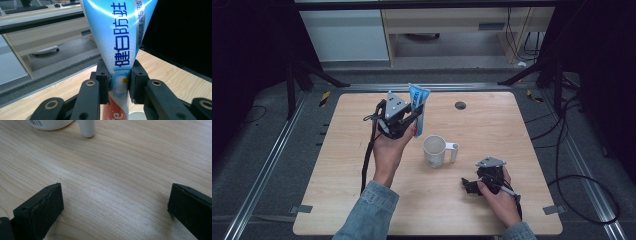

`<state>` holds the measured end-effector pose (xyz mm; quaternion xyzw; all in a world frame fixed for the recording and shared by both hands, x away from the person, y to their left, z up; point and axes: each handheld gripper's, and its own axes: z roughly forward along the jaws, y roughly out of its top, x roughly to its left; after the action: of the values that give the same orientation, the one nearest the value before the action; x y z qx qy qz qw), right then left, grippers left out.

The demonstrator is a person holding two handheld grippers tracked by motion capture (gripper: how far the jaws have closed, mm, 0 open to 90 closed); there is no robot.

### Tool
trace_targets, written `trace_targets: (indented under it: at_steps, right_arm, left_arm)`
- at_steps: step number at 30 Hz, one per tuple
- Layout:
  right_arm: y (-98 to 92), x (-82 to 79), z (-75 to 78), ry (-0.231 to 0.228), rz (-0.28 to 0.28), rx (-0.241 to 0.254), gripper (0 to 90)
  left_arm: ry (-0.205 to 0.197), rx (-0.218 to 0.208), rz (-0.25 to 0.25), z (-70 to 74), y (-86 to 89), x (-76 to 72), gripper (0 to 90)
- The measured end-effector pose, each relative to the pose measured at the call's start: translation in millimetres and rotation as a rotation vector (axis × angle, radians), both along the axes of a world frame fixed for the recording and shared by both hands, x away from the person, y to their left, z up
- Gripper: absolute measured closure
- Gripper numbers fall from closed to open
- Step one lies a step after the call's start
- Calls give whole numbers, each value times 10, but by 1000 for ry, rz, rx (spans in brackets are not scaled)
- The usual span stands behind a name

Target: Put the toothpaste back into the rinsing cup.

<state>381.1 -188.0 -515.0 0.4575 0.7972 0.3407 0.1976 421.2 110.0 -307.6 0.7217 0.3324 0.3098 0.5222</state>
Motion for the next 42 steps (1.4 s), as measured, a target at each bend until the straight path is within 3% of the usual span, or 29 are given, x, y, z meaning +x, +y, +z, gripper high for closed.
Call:
trace_targets:
  at_steps: [42]
  right_arm:
    - [0, 0, 0, 0, 0, 0, 4]
  left_arm:
    - [-7, 2, -87, -9, -331, -127, 727]
